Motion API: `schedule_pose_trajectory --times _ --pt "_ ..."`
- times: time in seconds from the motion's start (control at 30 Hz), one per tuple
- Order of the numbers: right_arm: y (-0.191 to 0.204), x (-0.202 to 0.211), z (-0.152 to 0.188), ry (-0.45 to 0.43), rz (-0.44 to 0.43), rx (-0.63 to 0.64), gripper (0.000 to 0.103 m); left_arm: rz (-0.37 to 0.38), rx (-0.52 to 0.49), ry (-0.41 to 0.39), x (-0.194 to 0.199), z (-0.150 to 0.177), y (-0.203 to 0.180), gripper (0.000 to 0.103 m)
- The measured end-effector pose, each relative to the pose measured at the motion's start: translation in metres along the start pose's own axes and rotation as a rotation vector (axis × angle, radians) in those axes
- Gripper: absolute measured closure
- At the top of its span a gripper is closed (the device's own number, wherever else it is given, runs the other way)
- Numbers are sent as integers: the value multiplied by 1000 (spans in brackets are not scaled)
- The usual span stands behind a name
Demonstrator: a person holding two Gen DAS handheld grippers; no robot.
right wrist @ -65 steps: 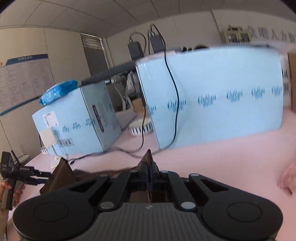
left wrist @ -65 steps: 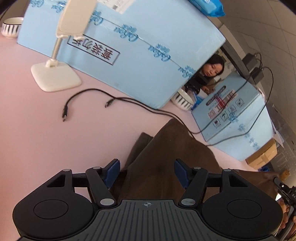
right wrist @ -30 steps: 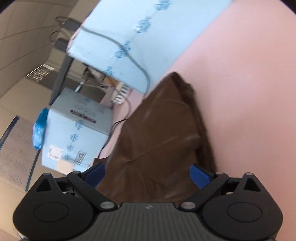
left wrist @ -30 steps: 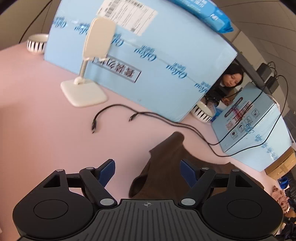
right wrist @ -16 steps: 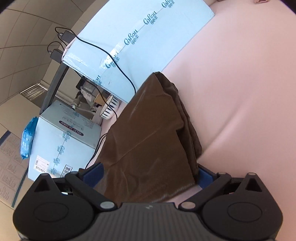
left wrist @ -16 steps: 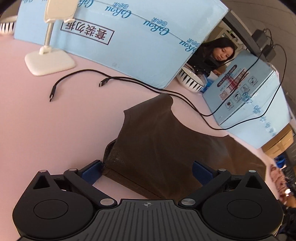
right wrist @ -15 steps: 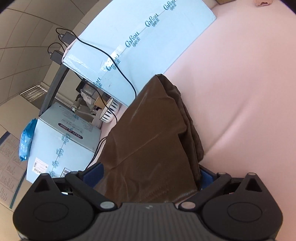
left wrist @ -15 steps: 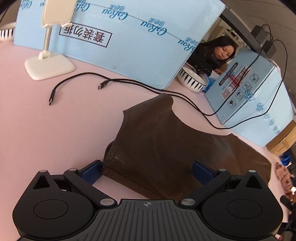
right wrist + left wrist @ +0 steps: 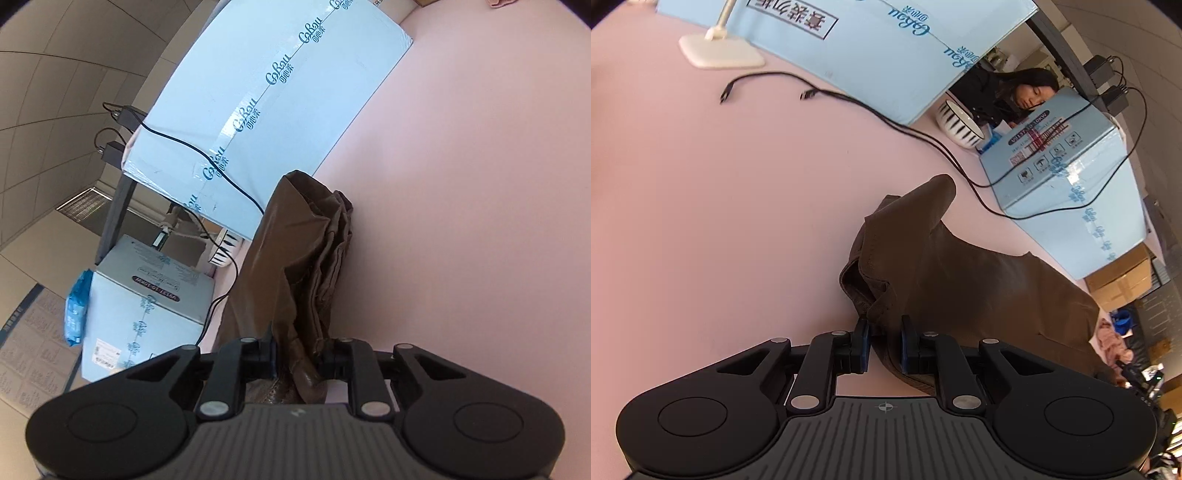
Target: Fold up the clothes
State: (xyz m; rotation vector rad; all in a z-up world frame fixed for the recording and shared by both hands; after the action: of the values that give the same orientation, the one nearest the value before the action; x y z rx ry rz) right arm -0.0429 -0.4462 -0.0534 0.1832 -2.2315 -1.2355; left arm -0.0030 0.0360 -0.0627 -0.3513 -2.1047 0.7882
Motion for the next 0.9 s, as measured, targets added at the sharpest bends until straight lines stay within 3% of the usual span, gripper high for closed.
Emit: schedule_pose_trajectory --times 0.03,0.07,0.1,0.13,0.17,0.2,0.23,0.27,0.37,0.43,0.47,0.53,0.57,0.6,0.67,0.73,0.8,0.9 --pt "-12 4 0 6 43 3 69 29 20 -7 5 6 3 73" --pt "-24 8 1 7 85 -3 80 43 50 -24 14 7 8 68" --pt "-28 12 1 17 41 -7 77 52 90 -45 25 7 15 57" --pt "-27 20 -1 12 49 -3 69 36 119 -73 37 5 22 39" --pt "-26 29 -3 6 61 2 62 -30 130 -139 54 -2 29 28" --pt "-20 40 -8 -42 85 55 44 -88 102 -213 71 -11 30 22" --pt "-12 51 -13 -94 109 112 33 -129 54 -278 85 -20 27 22" --pt "9 55 -12 -119 90 206 30 -116 7 -298 88 -26 13 21" --pt "78 65 -6 -187 19 496 20 24 -131 -271 72 -34 -45 10" --pt "112 38 15 -126 -33 595 13 118 -223 -252 62 -38 -83 8" --pt "124 21 28 -89 -49 641 13 125 -275 -235 45 -35 -101 7" --pt "144 -22 60 -1 -53 746 13 70 -389 -177 -5 -22 -121 7" --pt "150 -48 80 50 -40 807 13 9 -434 -135 -29 -16 -118 7" --pt "150 -66 92 91 -17 842 15 -73 -482 -80 -55 -9 -110 7" --pt "127 -104 115 211 125 898 22 -113 -556 -59 -73 1 -96 7" --pt "117 -97 115 173 103 928 25 -133 -576 -88 -61 1 -79 8" --pt "103 -76 98 133 142 874 22 -94 -517 -88 -43 -1 -66 8" --pt "61 -42 49 -13 359 753 16 -46 -407 -92 -23 -8 -49 8"
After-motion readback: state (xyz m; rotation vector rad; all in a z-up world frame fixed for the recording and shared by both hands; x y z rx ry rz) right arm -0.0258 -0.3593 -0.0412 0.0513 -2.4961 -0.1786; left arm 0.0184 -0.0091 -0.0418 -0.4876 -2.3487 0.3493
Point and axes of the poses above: each gripper's, at about its wrist camera, not at the fingertips, and x roughly against the way its jaws point, y to its left, z to its underside, the point moved 10 cm from there along -x, roughly the way its jaws point, and after that the axes turned 1 degree about -z, right-handed, at the moved point
